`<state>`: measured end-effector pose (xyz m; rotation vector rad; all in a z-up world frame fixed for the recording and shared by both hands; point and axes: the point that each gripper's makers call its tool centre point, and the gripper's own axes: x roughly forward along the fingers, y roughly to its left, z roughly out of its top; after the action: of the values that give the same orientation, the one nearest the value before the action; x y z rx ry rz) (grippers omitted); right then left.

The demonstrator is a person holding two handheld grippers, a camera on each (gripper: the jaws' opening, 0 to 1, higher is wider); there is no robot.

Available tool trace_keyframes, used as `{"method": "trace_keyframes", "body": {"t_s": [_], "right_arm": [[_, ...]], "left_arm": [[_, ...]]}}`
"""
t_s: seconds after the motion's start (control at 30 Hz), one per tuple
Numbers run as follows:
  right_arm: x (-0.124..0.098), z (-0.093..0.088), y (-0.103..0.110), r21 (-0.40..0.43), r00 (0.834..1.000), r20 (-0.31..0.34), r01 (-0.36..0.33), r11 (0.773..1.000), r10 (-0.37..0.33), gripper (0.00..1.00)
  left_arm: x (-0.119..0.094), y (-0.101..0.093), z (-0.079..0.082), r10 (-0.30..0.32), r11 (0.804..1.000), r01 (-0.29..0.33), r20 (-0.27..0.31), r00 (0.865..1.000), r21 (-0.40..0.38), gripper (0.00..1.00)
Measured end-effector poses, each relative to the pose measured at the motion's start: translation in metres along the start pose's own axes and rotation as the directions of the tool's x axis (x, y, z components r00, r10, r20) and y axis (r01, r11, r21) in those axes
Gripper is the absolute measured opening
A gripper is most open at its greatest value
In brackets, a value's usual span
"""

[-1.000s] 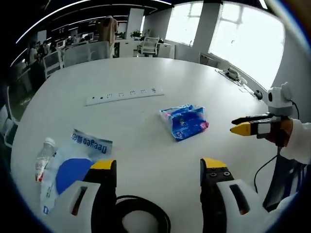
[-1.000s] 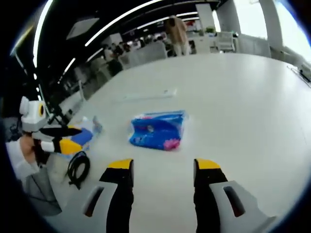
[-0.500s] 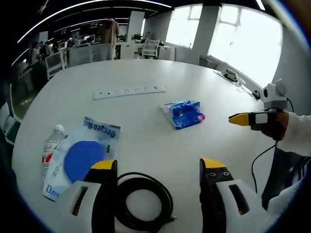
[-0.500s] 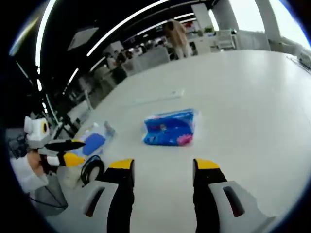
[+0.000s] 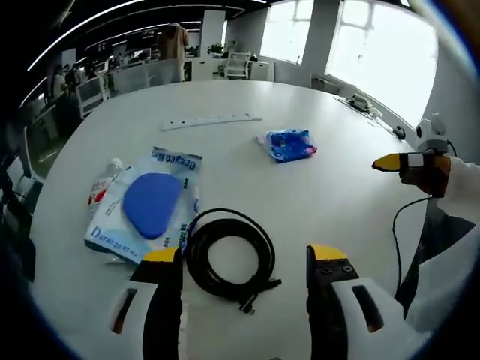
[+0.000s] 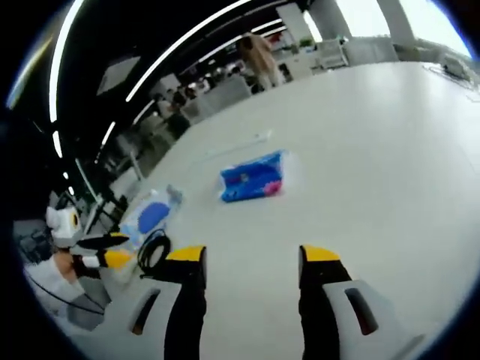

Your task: Arrange the tabletop items into an orderly group along one side of the table until the central work area is clear of visible clutter.

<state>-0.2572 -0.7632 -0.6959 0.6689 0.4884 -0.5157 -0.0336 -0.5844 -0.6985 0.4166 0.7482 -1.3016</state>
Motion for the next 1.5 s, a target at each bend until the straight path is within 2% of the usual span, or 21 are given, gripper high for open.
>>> {"method": "trace_keyframes", "body": {"t_s": [0.1, 0.23, 0.3, 0.43, 0.57, 0.7, 0.77, 0.83, 0.93, 1.0, 1.1, 1.2, 1.33, 1.43, 1.5], "right_arm": [[-0.006, -0.010, 0.004, 0.008, 1.000, -0.007, -0.005, 1.000, 0.005, 0.48], [-0.011, -0.019, 0.008, -0.021, 1.000, -0.021, -0.002, 1.000, 0.002, 0.47], [-0.012, -0.019, 0.009, 0.035, 1.000, -0.005, 0.001, 0.999, -0.001, 0.48], [-0.014, -0.022, 0.007, 0.016, 1.000, 0.000, 0.018, 1.000, -0.018, 0.47], [-0.020, -0.020, 0.004, 0.072, 0.999, 0.036, 0.030, 0.997, -0.033, 0.48], [-0.024, -0.030, 0.002, 0.073, 0.998, 0.031, 0.049, 0.996, -0.051, 0.47], [-0.027, -0.035, 0.000, 0.090, 0.998, 0.028, 0.052, 0.995, -0.055, 0.47], [-0.030, -0.038, -0.001, 0.097, 0.998, 0.025, 0.060, 0.994, -0.062, 0.47], [-0.033, -0.040, -0.004, 0.111, 0.997, 0.030, 0.068, 0.991, -0.072, 0.47], [-0.033, -0.039, -0.004, 0.121, 0.997, 0.030, 0.071, 0.990, -0.075, 0.47], [-0.033, -0.035, -0.006, 0.109, 0.996, 0.038, 0.073, 0.991, -0.078, 0.46], [-0.031, -0.032, -0.004, 0.115, 0.996, 0.049, 0.067, 0.991, -0.074, 0.46], [-0.028, -0.031, -0.001, 0.103, 0.997, 0.045, 0.062, 0.993, -0.067, 0.46], [-0.027, -0.030, 0.000, 0.103, 0.997, 0.045, 0.056, 0.993, -0.061, 0.46], [-0.027, -0.030, 0.000, 0.096, 0.997, 0.043, 0.055, 0.994, -0.059, 0.46]], "left_arm": [[-0.003, -0.001, 0.000, 0.007, 1.000, -0.007, 0.009, 1.000, -0.001, 0.67], [0.000, 0.001, -0.007, 0.024, 0.999, -0.023, -0.018, 1.000, 0.030, 0.66], [0.000, 0.001, -0.008, 0.021, 0.999, -0.021, -0.020, 1.000, 0.027, 0.65], [0.000, 0.003, -0.008, 0.030, 1.000, -0.030, -0.020, 0.999, -0.010, 0.65], [0.001, 0.007, -0.005, 0.041, 0.999, -0.041, -0.013, 0.999, -0.028, 0.66], [0.008, 0.007, -0.012, 0.049, 0.998, -0.050, -0.043, 0.998, -0.035, 0.65], [0.007, 0.006, -0.012, 0.060, 0.998, -0.061, -0.039, 0.997, -0.030, 0.62], [0.006, 0.003, -0.008, 0.070, 0.998, -0.070, -0.017, 0.997, 0.002, 0.60], [0.008, -0.005, -0.007, 0.046, 0.998, -0.046, -0.011, 0.999, 0.034, 0.58], [0.013, -0.011, -0.012, 0.016, 0.998, -0.013, -0.038, 0.999, 0.062, 0.56], [0.019, -0.016, -0.010, -0.001, 0.997, 0.004, -0.040, 0.999, 0.073, 0.46], [0.027, -0.023, -0.009, -0.019, 0.993, 0.025, -0.049, 0.999, 0.112, 0.45], [0.040, -0.032, -0.017, -0.039, 0.985, 0.054, -0.092, 0.995, 0.162, 0.43], [0.048, -0.032, -0.023, -0.020, 0.976, 0.045, -0.115, 0.993, 0.213, 0.40], [0.052, -0.031, -0.026, -0.011, 0.975, 0.039, -0.125, 0.992, 0.218, 0.35]]}}
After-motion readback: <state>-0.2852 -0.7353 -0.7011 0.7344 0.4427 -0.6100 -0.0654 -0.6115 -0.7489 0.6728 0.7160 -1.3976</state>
